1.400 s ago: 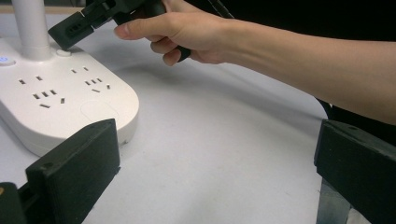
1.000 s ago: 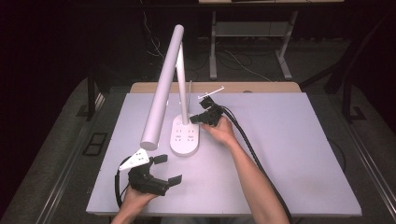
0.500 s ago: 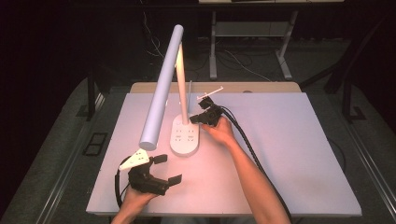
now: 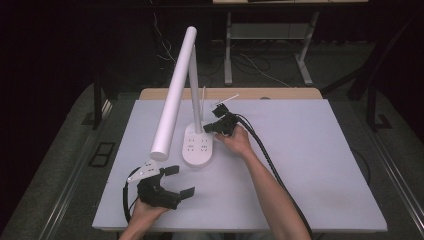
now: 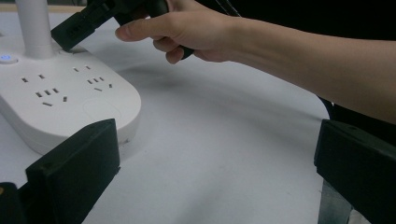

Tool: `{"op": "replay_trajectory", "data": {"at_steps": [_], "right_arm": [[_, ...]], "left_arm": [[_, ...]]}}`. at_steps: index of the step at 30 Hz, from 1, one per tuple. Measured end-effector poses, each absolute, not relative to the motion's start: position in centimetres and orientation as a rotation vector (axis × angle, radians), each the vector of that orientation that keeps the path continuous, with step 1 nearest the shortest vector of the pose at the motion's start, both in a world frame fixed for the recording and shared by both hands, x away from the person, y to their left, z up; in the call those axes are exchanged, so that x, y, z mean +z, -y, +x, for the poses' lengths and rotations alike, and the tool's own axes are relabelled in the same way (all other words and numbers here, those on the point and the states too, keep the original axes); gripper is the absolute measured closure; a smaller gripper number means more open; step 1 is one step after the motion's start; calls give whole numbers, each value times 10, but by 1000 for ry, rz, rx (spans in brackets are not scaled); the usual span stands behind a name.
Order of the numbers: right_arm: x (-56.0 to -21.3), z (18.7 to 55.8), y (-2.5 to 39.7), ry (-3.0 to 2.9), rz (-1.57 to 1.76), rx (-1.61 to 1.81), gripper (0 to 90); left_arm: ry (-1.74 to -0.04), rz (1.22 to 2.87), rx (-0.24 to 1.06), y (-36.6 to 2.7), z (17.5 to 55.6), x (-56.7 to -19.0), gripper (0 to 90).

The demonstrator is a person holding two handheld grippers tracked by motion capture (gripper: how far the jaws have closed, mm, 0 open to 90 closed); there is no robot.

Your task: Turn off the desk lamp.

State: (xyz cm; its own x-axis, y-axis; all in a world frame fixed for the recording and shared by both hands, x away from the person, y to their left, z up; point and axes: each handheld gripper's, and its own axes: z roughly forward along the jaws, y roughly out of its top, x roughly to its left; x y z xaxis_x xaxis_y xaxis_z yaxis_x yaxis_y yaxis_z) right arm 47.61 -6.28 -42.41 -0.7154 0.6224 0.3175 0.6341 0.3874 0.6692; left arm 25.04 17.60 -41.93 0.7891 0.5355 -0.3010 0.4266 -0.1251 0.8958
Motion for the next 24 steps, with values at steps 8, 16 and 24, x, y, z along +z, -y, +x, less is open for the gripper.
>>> {"op": "replay_trajectory", "data": {"at_steps": [8, 16, 24], "right_arm": [[-422, 476, 62, 2604, -1176, -1254, 900], [-425, 475, 63, 2580, -1188, -1282, 900], [-426, 471, 61, 2612, -1194, -1303, 900]], "left_arm": [[-749, 1754, 112, -176, 250, -419, 0], [-749, 1754, 111, -175, 250, -419, 0], [-747, 1758, 114, -175, 250, -420, 0]]}}
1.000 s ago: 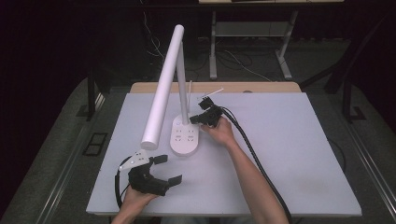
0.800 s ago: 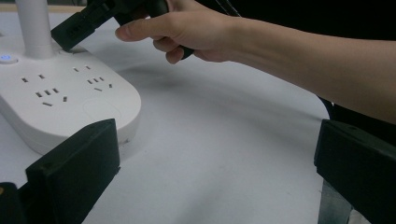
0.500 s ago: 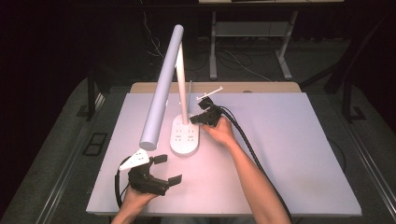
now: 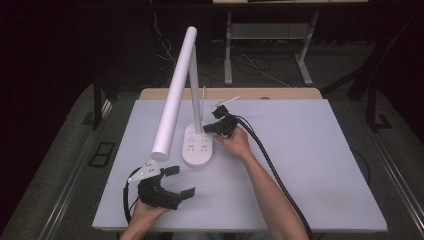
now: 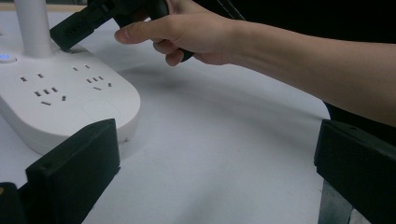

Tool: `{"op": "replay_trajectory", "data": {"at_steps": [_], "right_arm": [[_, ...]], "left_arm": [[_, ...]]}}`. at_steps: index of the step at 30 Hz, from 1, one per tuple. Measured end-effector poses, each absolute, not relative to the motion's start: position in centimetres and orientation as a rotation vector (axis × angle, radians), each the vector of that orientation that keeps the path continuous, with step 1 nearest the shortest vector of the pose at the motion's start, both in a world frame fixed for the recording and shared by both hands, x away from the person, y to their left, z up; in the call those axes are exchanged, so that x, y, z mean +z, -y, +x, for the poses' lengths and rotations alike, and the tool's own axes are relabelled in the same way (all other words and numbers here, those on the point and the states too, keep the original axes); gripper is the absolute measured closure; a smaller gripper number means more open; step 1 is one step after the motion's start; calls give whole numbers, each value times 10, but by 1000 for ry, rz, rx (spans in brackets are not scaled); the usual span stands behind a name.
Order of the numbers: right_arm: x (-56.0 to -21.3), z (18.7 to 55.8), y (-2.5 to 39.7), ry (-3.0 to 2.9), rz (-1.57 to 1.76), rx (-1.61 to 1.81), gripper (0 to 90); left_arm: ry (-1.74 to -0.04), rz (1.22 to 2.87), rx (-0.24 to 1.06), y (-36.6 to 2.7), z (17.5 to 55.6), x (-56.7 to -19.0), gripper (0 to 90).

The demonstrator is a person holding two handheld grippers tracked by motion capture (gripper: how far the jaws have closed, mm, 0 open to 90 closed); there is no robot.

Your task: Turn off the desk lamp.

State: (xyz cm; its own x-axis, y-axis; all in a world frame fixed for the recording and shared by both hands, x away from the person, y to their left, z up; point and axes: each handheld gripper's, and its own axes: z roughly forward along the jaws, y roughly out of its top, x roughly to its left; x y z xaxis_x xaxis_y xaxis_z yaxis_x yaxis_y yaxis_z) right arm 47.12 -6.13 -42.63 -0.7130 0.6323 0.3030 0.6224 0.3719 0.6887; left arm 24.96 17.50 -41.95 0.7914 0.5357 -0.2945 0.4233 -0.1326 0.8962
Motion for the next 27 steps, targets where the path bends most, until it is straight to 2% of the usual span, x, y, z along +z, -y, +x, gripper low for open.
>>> {"op": "replay_trajectory", "data": {"at_steps": [12, 23, 24, 26, 27], "right_arm": [[-421, 471, 69, -2585, 1212, 1311, 900], [-398, 461, 83, -2575, 1161, 1366, 898], [-394, 460, 86, -2578, 1152, 1357, 792], [-393, 459, 87, -2581, 1164, 1347, 780], [-391, 458, 90, -2586, 1166, 1333, 743]], "left_arm": [[-757, 1754, 117, -176, 251, -420, 0], [-753, 1759, 116, -175, 250, -420, 0], [-754, 1760, 117, -175, 250, -420, 0], [-753, 1761, 120, -176, 250, -420, 0], [-754, 1760, 120, -176, 251, -420, 0]]}}
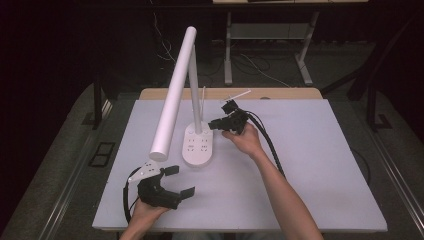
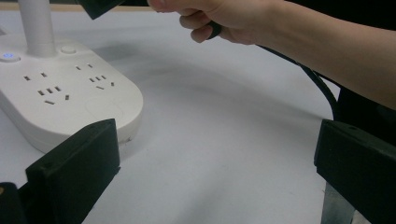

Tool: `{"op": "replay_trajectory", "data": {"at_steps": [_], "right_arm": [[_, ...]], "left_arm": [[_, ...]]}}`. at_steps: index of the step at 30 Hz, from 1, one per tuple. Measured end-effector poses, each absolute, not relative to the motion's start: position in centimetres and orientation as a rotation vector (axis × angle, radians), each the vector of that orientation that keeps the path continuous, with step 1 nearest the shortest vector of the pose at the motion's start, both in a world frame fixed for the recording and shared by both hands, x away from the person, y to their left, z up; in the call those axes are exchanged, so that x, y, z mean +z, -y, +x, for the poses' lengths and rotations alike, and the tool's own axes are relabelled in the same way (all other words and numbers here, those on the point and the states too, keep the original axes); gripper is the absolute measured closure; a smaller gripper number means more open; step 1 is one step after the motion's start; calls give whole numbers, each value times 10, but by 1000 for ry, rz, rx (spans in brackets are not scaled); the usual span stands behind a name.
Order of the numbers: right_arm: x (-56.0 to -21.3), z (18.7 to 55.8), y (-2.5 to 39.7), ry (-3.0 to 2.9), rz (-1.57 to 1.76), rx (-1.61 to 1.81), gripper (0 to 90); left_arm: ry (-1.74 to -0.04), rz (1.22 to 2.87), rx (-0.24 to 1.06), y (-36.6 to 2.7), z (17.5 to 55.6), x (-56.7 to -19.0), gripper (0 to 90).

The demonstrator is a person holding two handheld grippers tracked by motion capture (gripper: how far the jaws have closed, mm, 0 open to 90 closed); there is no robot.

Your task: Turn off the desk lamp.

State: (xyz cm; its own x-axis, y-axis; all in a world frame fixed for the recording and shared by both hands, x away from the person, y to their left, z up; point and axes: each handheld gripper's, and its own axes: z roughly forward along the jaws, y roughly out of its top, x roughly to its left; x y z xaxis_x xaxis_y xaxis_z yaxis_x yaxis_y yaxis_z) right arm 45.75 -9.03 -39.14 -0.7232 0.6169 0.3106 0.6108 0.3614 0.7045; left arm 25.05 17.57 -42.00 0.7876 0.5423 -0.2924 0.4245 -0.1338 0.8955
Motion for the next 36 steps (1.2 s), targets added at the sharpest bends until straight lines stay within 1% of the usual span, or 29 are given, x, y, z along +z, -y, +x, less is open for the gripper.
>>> {"op": "replay_trajectory", "data": {"at_steps": [1, 2, 3, 4, 5, 11, 14, 15, 17, 18, 19, 21, 29, 36], "right_arm": [[-391, 458, 90, -2586, 1166, 1333, 743], [-391, 456, 93, -2583, 1167, 1331, 723], [-389, 454, 98, -2582, 1167, 1321, 674], [-388, 452, 101, -2574, 1175, 1325, 654], [-388, 452, 101, -2574, 1175, 1325, 654], [-377, 441, 120, -2539, 1177, 1360, 489], [-371, 433, 129, -2520, 1165, 1369, 370], [-369, 431, 131, -2506, 1163, 1374, 316], [-367, 425, 138, -2499, 1140, 1375, 161], [-366, 423, 141, -2500, 1136, 1377, 109], [-365, 420, 145, -2494, 1145, 1376, 106], [-364, 414, 152, -2473, 1148, 1362, 8], [-355, 384, 184, -2447, 1125, 1407, 5], [-356, 349, 208, -2414, 1122, 1419, 5]], "left_arm": [[-754, 1760, 121, -176, 251, -420, 0], [-755, 1760, 122, -176, 251, -420, 0], [-755, 1760, 124, -176, 251, -420, 0], [-756, 1758, 124, -176, 251, -420, 0], [-758, 1757, 121, -176, 251, -420, 0], [-754, 1763, 121, -175, 251, -420, 0], [-754, 1764, 121, -174, 251, -420, 0], [-754, 1764, 122, -174, 251, -420, 0], [-757, 1762, 119, -174, 251, -420, 0], [-755, 1763, 120, -174, 251, -420, 0], [-755, 1764, 120, -174, 251, -420, 0], [-754, 1767, 122, -174, 251, -420, 0], [-756, 1767, 125, -174, 250, -420, 0], [-757, 1765, 130, -174, 249, -419, 0]]}}
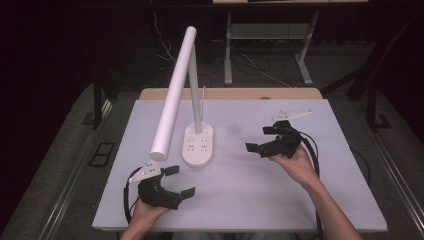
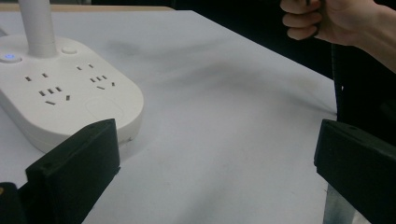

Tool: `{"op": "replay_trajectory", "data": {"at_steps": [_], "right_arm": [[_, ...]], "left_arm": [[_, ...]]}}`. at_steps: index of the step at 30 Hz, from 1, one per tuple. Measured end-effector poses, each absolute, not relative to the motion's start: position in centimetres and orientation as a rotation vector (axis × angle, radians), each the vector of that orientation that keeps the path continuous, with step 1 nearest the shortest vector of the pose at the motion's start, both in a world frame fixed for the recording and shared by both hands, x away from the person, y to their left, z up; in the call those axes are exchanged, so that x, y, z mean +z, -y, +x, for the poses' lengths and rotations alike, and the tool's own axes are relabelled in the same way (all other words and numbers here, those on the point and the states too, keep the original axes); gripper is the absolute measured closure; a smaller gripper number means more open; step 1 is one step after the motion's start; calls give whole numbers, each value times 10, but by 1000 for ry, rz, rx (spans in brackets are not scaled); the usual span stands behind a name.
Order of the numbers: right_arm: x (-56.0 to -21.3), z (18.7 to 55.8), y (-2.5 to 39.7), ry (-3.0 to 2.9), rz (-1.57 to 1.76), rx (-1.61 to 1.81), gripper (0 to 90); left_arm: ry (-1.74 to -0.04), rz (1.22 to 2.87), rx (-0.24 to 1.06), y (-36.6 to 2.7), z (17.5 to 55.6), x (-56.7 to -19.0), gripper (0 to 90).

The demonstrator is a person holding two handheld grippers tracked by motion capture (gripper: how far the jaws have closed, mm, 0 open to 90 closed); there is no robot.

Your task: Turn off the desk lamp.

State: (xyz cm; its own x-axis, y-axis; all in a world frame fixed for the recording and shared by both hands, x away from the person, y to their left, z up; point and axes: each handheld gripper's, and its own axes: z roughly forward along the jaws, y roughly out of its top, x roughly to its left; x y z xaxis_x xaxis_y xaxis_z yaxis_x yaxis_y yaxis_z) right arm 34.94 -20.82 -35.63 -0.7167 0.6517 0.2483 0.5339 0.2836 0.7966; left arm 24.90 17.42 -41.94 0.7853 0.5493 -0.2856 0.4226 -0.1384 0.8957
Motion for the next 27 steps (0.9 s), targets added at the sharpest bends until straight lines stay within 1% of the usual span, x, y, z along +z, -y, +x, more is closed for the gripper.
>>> {"op": "replay_trajectory", "data": {"at_steps": [7, 16, 21, 27], "right_arm": [[-360, 322, 230, -2382, 1129, 1421, 5], [-377, 289, 256, -2331, 1184, 1436, 6], [-391, 272, 265, -2303, 1202, 1386, 6], [-409, 252, 277, -2251, 1262, 1417, 6]], "left_arm": [[-754, 1772, 134, -174, 247, -419, 0], [-765, 1765, 141, -176, 248, -419, 0], [-766, 1769, 143, -176, 248, -419, 0], [-769, 1769, 143, -176, 248, -419, 0]]}}
